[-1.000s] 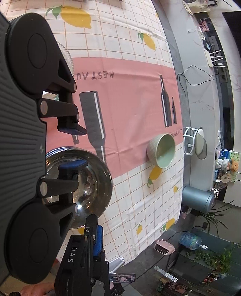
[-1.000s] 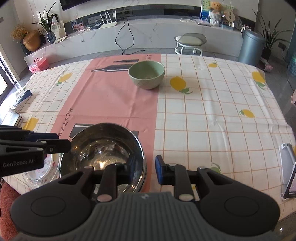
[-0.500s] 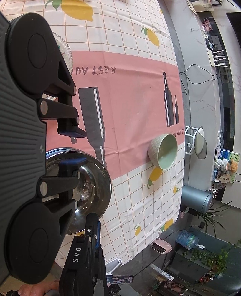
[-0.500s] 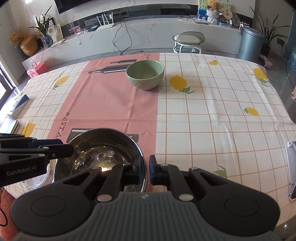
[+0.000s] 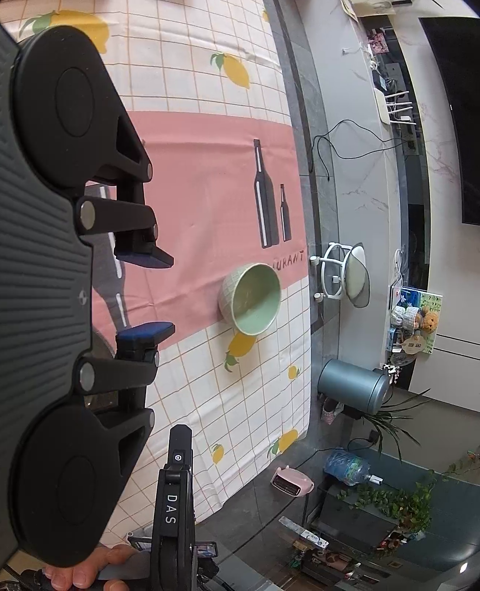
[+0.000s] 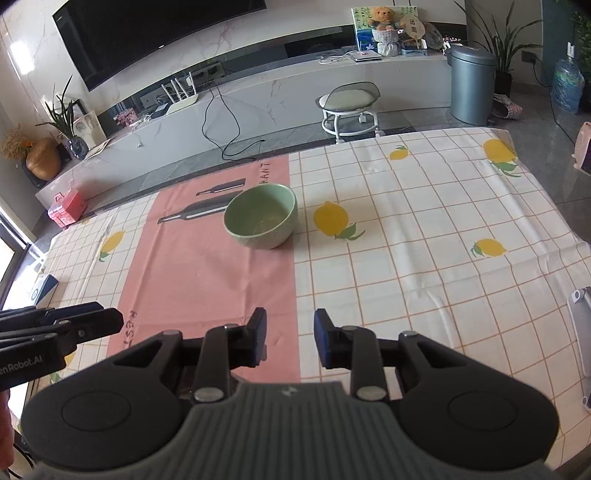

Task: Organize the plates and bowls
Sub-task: 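Reach the left tool to the pale green bowl rim and close, then lift the green bowl with the left tool toward the stacked metal bowls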

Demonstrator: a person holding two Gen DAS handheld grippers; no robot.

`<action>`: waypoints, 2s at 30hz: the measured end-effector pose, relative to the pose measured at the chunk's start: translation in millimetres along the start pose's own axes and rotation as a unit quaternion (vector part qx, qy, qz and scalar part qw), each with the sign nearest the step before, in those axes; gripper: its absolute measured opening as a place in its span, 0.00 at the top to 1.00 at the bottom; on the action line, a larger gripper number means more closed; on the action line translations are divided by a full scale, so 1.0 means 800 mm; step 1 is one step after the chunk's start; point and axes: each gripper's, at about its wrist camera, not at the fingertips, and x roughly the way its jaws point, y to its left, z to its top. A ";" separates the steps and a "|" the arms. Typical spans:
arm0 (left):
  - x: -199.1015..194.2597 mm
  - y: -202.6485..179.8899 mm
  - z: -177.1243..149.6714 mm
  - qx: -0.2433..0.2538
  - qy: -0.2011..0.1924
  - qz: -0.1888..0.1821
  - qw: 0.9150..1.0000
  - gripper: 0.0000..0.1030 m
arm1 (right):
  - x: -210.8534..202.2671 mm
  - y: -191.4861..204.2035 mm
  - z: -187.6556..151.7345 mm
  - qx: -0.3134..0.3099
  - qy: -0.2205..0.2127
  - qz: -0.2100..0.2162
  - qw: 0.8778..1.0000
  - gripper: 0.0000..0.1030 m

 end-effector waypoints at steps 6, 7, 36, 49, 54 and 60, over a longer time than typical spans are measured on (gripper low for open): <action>0.030 0.018 0.038 -0.028 -0.001 -0.020 0.999 0.63 | 0.032 -0.015 0.033 0.030 0.015 0.000 0.999 0.71; 0.037 0.021 0.044 -0.034 0.000 -0.022 0.999 0.63 | 0.037 -0.017 0.039 0.036 0.018 0.001 0.999 0.71; 0.257 0.077 0.110 -0.155 0.105 -0.033 0.982 0.58 | 0.235 -0.009 0.140 0.080 0.088 -0.012 0.993 0.78; 0.265 0.071 0.101 -0.128 0.112 -0.014 0.985 0.92 | 0.253 -0.017 0.135 0.107 0.101 0.003 0.989 0.92; 0.241 0.067 0.099 -0.126 0.109 -0.013 0.986 0.92 | 0.238 -0.013 0.130 0.111 0.098 -0.002 0.989 0.93; 0.181 0.057 0.100 -0.120 0.095 0.003 0.988 0.91 | 0.195 0.001 0.127 0.107 0.090 0.020 0.990 0.93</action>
